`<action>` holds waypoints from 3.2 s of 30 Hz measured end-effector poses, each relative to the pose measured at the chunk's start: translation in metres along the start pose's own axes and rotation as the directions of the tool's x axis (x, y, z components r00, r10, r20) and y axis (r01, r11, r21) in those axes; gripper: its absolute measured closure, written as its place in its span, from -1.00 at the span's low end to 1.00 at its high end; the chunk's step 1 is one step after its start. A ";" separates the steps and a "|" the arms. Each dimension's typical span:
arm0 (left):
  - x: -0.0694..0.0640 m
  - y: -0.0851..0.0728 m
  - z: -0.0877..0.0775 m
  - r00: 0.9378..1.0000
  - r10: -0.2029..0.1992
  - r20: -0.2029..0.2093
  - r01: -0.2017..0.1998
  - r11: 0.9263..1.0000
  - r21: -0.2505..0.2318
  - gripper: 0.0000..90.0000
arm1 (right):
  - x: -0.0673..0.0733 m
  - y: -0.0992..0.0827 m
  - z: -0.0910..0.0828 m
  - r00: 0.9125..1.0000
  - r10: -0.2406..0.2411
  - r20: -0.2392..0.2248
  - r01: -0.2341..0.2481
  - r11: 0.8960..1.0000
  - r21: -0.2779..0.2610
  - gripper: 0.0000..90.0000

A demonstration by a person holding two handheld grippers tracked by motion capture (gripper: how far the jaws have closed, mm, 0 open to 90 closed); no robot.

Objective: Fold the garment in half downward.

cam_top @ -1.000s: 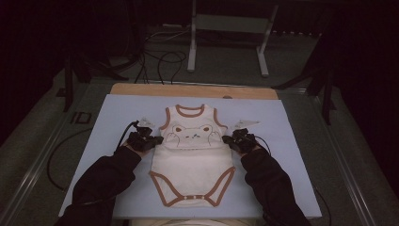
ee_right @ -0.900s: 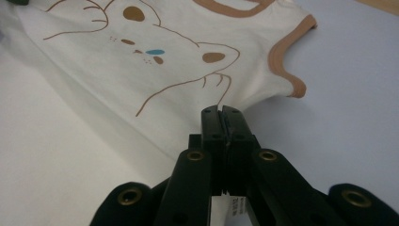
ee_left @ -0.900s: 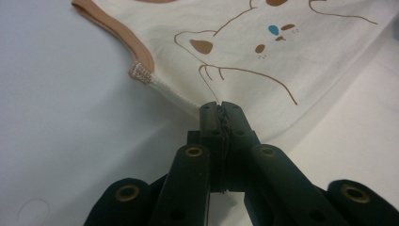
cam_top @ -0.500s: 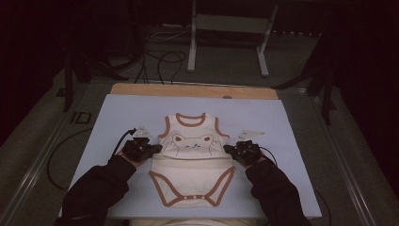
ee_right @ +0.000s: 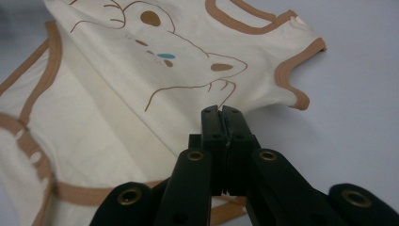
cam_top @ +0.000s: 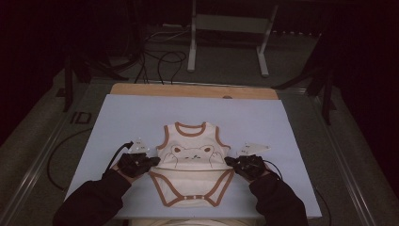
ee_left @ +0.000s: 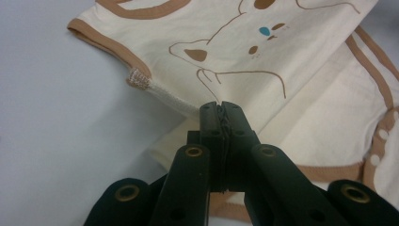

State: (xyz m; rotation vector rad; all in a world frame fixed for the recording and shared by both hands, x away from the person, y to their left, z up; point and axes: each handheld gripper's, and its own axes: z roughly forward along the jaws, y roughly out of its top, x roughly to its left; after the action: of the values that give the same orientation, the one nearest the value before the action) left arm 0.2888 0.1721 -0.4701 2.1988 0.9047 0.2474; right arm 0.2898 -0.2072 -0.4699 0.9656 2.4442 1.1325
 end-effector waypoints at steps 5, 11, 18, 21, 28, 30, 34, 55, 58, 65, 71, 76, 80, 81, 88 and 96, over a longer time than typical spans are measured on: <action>-0.009 -0.007 -0.004 1.000 0.007 0.001 -0.007 1.000 0.002 1.00 | 0.007 -0.008 -0.005 1.000 0.008 -0.014 -0.008 1.000 0.003 0.99; -0.019 -0.014 -0.008 1.000 0.018 -0.005 -0.018 1.000 0.017 1.00 | 0.015 -0.016 -0.011 1.000 0.003 -0.022 -0.003 1.000 0.016 0.99; -0.029 -0.021 -0.010 1.000 0.020 0.003 -0.020 1.000 0.024 1.00 | 0.018 -0.026 -0.015 1.000 0.017 -0.024 -0.017 1.000 0.018 0.99; -0.030 -0.025 -0.009 1.000 0.010 0.010 -0.010 1.000 0.023 1.00 | 0.019 -0.032 -0.015 0.999 0.024 -0.029 -0.024 0.999 0.024 0.99; -0.032 -0.033 -0.006 1.000 -0.005 0.020 0.004 0.999 0.033 1.00 | 0.022 -0.036 -0.015 0.999 0.018 -0.029 -0.017 0.999 0.036 0.99; -0.033 -0.035 -0.005 0.999 -0.012 0.030 0.011 0.999 0.036 1.00 | 0.024 -0.037 -0.016 0.999 0.017 -0.032 -0.016 0.999 0.039 0.99; -0.035 -0.040 -0.001 0.999 -0.004 0.038 0.002 0.998 0.057 1.00 | 0.026 -0.043 -0.015 0.999 0.029 -0.042 -0.027 0.998 0.055 0.99; -0.039 -0.053 0.009 0.998 -0.023 0.054 0.018 0.996 0.090 0.99 | 0.031 -0.061 -0.008 0.997 0.049 -0.061 -0.042 0.994 0.105 0.98; -0.039 -0.054 0.009 0.998 -0.024 0.054 0.019 0.996 0.088 0.98 | 0.031 -0.062 -0.006 0.997 0.045 -0.060 -0.038 0.993 0.112 0.98; -0.037 -0.056 0.010 0.997 -0.034 0.067 0.028 0.996 0.079 0.96 | 0.030 -0.064 -0.004 0.998 0.033 -0.062 -0.025 0.993 0.111 0.97; -0.037 -0.055 0.010 0.997 -0.030 0.066 0.024 0.996 0.083 0.95 | 0.030 -0.065 -0.004 0.998 0.025 -0.065 -0.018 0.994 0.107 0.96; -0.037 -0.055 0.010 0.997 -0.035 0.063 0.030 0.996 0.083 0.92 | 0.031 -0.065 -0.004 0.998 0.020 -0.062 -0.014 0.994 0.109 0.96; -0.037 -0.055 0.009 0.997 -0.035 0.064 0.029 0.996 0.081 0.90 | 0.029 -0.065 -0.004 0.997 0.026 -0.074 -0.018 0.994 0.106 0.93; -0.037 -0.055 0.009 0.997 -0.032 0.064 0.027 0.997 0.078 0.84 | 0.029 -0.065 -0.004 0.997 0.032 -0.077 -0.023 0.993 0.112 0.88; -0.037 -0.048 0.001 0.999 0.002 0.050 -0.005 0.998 0.055 0.39 | 0.030 -0.057 -0.014 0.995 0.030 -0.094 -0.025 0.998 0.057 0.48; -0.028 -0.031 -0.020 0.998 0.050 0.033 -0.050 0.999 0.002 -0.07 | 0.024 -0.039 -0.028 0.997 0.011 -0.077 -0.013 1.000 -0.028 -0.17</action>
State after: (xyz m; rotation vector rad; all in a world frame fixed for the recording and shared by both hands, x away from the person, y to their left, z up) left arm 0.2435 0.1791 -0.4751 2.2240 0.8336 0.2323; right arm 0.2402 -0.2250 -0.4799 0.9457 2.4782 1.2272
